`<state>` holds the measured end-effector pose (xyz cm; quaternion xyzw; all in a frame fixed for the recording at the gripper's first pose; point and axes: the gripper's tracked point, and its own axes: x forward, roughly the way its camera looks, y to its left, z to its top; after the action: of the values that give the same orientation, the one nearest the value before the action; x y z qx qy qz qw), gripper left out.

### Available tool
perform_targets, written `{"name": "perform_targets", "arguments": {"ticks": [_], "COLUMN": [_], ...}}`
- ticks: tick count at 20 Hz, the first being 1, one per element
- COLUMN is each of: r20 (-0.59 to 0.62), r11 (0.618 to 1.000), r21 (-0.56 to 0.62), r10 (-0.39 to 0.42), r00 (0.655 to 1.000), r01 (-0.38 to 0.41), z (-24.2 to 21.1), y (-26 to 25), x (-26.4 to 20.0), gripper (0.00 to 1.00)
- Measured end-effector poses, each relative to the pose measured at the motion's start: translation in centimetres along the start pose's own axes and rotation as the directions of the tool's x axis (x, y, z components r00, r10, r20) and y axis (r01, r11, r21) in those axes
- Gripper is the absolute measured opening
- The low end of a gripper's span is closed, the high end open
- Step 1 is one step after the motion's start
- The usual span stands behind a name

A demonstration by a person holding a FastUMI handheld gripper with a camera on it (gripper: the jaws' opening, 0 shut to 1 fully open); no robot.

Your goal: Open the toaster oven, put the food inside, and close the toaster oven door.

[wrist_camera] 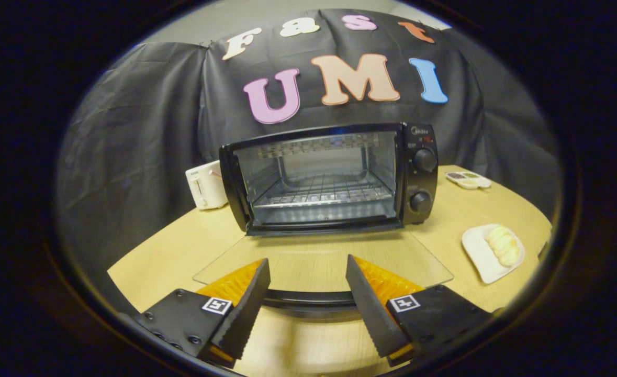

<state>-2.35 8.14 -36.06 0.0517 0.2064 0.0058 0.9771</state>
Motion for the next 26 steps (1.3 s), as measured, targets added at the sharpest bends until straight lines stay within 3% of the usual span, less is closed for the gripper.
{"name": "perform_targets", "arguments": {"ticks": [5, 11, 16, 19, 26], "r20": [0.022, -0.003, 0.052, 0.068, 0.054], "r11": [1.0, 1.0, 0.999, 0.998, 0.964], "r21": [0.028, -0.021, 0.033, 0.063, 0.049], "r10": [-0.004, 0.022, 0.034, -0.018, -0.265], "r00": [1.0, 1.0, 0.998, 0.998, 0.963], "r01": [0.003, -0.022, -0.035, 0.014, 0.263], "z": [0.3, 0.7, 2.8, 4.0, 6.6], "y": [-0.6, -0.6, -2.5, -6.2, -20.1], "x": [0.4, 0.3, -1.3, -2.8, -4.9], "gripper": [0.89, 0.89, 0.89, 0.89, 0.89]}}
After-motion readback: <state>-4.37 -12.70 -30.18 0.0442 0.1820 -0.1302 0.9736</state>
